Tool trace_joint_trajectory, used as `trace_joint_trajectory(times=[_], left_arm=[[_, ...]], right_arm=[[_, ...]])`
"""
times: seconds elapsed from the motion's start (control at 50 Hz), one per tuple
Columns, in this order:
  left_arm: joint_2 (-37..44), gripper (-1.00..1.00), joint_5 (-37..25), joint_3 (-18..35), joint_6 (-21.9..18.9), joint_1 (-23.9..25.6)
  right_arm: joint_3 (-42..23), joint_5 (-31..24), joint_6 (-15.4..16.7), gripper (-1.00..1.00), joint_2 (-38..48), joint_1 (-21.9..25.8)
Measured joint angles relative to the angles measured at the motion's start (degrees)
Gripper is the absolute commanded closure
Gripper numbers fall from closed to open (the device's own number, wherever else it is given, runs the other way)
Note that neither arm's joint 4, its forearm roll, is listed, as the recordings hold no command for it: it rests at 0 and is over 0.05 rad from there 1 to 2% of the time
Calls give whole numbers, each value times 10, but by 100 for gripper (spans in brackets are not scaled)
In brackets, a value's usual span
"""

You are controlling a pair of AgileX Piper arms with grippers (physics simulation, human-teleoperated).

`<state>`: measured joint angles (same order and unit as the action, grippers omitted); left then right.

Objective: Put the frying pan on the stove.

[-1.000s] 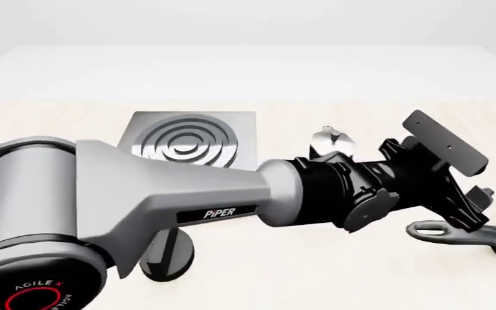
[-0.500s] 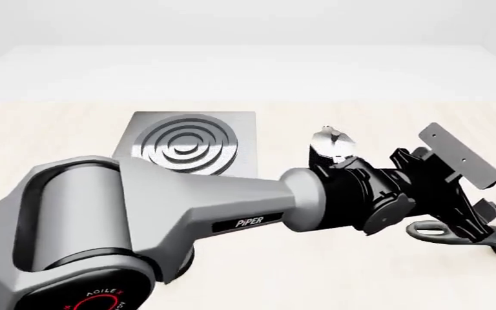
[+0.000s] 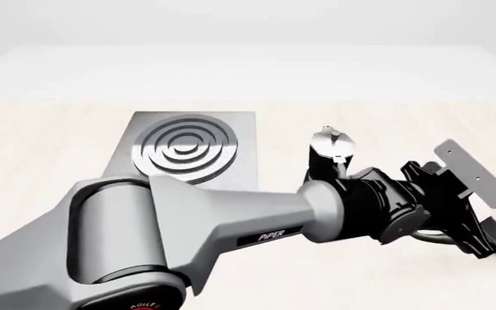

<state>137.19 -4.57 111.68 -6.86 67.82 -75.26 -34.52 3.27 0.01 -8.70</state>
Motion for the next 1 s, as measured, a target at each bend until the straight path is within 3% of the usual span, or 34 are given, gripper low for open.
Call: trace_joint_trajectory(times=[0.64,1.0], left_arm=[[79,-100,-77,95,-35,4],[120,-100,-127,155,-60,-3]], right_arm=[[-65,-60,3,-100,0,10],[-71,-63,6,-100,0,17]])
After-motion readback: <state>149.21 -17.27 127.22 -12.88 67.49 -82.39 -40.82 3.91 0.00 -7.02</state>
